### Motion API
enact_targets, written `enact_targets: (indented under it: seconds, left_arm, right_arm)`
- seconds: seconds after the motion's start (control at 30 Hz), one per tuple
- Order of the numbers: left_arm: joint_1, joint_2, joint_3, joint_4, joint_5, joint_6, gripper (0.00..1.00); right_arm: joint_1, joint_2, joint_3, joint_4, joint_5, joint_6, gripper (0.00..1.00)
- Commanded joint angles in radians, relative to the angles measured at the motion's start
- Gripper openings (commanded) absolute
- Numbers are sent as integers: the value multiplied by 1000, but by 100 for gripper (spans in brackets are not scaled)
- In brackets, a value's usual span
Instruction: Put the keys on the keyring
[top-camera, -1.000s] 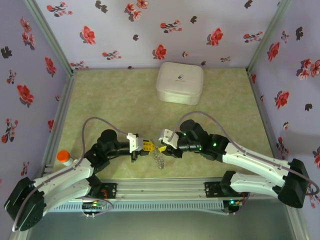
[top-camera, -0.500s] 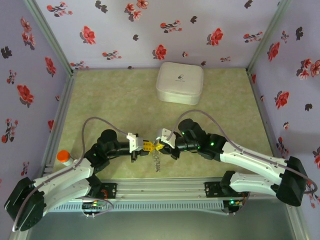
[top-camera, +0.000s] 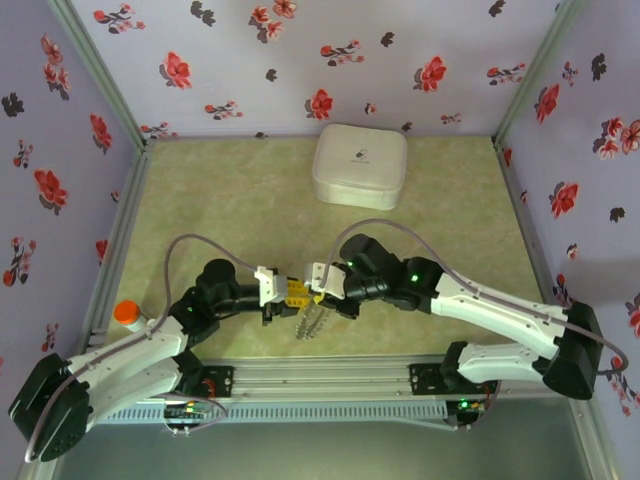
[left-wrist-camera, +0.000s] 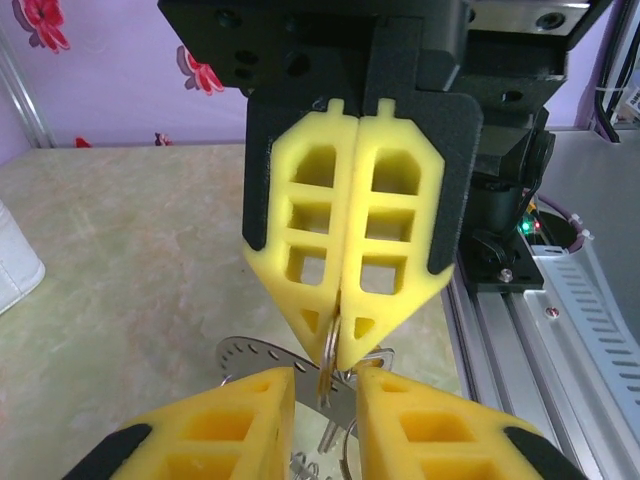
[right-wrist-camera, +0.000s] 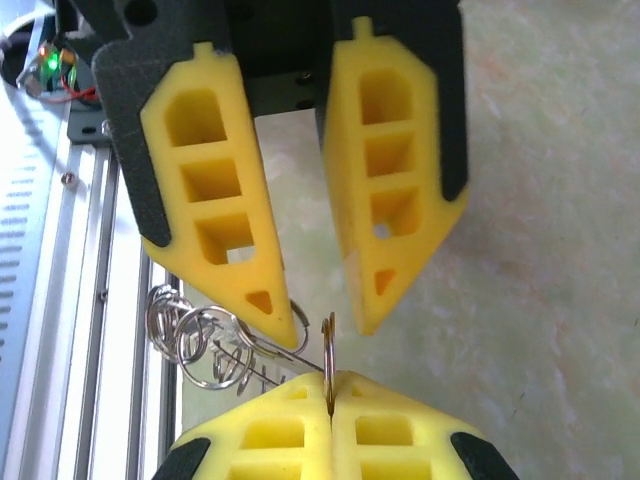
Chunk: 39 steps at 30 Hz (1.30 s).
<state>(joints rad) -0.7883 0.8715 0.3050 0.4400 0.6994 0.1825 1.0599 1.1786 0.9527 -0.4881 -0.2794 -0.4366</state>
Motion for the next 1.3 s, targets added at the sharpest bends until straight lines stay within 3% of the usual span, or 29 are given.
enact_targets:
  seconds: [0.0,0.13,0.43,0.5,0.57,0.63,0.93,1.27]
  left_arm:
    - [-6,3,13,3,12,12,25]
    - [-6,6,16,-11,15,19,23]
    - [-6,7,24,-40,24,38,4]
    - [-6,6,22,-33,27,35,0]
    - [-7,3,16,-9,31,24,0]
    - [-6,-2,6,32,31,4,0]
    - [-1,21,-1,120,59,-45,0]
    - [6,15,0,124,63,-51,0]
  right_arm:
    - [20,30,78,-96,49,-79,0]
    - [41,78,126,-121,72,-113,0]
    - [48,81,132,-95,57,-99,0]
    - [39,53,97,-55,44,-78,10]
    - [9,13,43,0,10,-39,19]
    - [-26,-28,-14,56,-24,2,21]
    - [-60,-120,-195,277,-51,140,23]
    - [-59,-128,-209,276,-68,139,19]
